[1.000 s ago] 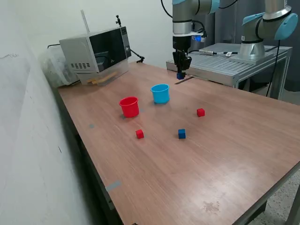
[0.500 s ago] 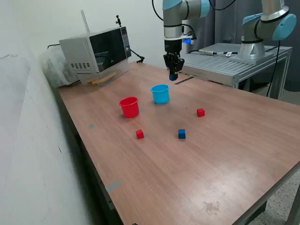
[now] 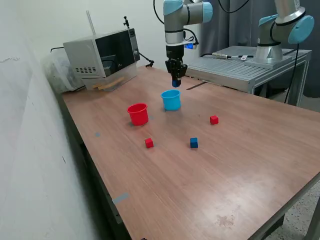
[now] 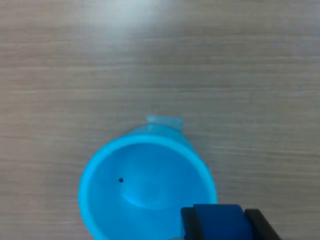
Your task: Place red objects in the red bin, and blue objects in the blue bin.
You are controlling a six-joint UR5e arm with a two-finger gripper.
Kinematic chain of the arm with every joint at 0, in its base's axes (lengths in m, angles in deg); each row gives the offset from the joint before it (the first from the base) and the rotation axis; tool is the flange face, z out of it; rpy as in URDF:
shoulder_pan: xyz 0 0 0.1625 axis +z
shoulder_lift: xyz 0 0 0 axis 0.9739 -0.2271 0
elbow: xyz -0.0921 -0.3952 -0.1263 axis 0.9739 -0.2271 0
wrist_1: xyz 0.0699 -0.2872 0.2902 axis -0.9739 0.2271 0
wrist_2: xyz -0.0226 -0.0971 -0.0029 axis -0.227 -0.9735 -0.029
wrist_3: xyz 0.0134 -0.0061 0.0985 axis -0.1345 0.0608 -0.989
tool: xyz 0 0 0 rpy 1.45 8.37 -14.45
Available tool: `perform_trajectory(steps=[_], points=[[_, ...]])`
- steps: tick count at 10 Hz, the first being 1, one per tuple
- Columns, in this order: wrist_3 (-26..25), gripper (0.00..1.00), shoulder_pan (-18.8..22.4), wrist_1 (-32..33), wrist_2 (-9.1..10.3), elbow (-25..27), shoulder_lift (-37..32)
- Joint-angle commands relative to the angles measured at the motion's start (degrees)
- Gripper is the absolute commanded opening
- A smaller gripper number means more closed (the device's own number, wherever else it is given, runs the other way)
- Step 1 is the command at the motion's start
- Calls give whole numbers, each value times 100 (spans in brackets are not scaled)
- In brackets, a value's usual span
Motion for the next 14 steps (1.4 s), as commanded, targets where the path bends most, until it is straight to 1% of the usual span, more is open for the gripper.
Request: perform_trajectory(steps=[1, 2, 5, 6, 8, 9, 10, 11, 12, 13, 14], points=[[218, 0, -76, 32, 62, -106, 200], [227, 100, -94, 32, 62, -89, 201], [236, 100, -129, 32, 71, -176, 218], [245, 100, -268, 32, 71, -237, 227], [262, 100, -287, 23, 54, -203, 219], [245, 100, -200, 15, 54, -185, 192], [236, 100, 9, -3, 62, -159, 166], [123, 100, 438, -55, 28, -159, 157], [-1244, 100, 660, -413, 53, -176, 105], [-2624, 100, 888, -399, 71, -37, -218], [-2899, 100, 1178, -329, 80, 8, -386]])
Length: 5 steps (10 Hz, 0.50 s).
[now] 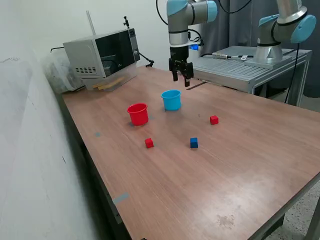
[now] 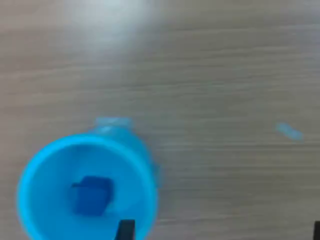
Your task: Place red objects in the red bin, and blue objects in the blue bin.
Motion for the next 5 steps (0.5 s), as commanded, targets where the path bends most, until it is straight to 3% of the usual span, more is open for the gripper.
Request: perform_trajectory(steps=[1, 3, 5], points=[[-1846, 100, 998, -130, 22, 129, -437], [-1882, 100, 1553, -113, 13, -107, -385], [-1602, 100, 1800, -113, 13, -91, -323]])
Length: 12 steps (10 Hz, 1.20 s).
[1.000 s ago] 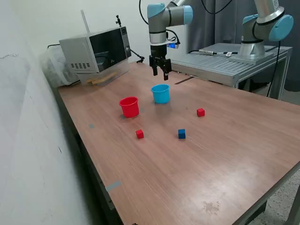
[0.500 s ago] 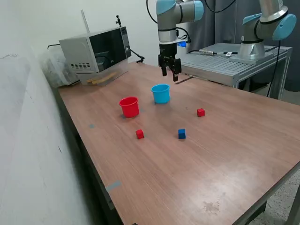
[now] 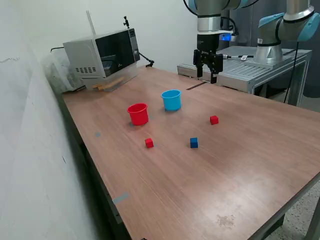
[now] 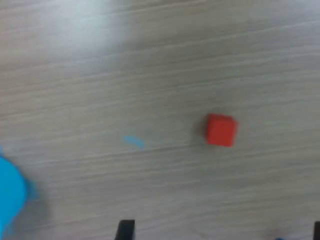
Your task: Place red objects in the red bin, and blue objects in the blue bin.
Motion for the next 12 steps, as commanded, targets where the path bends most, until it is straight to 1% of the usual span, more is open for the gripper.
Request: perform_trajectory(steps=[1, 2, 3, 4, 5, 8, 9, 12], points=[[113, 100, 488, -31, 0, -61, 65], [35, 100, 488, -49, 17, -52, 66], [-157, 100, 436, -57, 331, -44, 74], [-515, 100, 401, -14, 673, -9, 153], [-580, 100, 374, 4, 703, -17, 345], [-624, 100, 357, 249, 659, 18, 767], [-616, 100, 235, 311, 659, 70, 1047], [-616, 100, 207, 504, 650, 255, 1076]])
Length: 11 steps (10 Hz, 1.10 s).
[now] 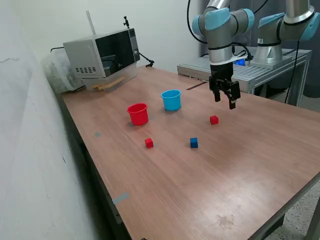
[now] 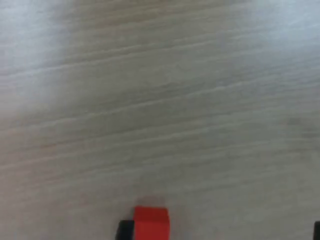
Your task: Place red objects in the red bin, and blue objects in the blue bin.
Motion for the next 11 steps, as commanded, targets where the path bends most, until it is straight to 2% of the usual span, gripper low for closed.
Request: perform_trajectory(steps=[1, 11], points=[[-15, 100, -61, 230, -22, 133, 205], [55, 100, -114, 231, -14, 36, 522]])
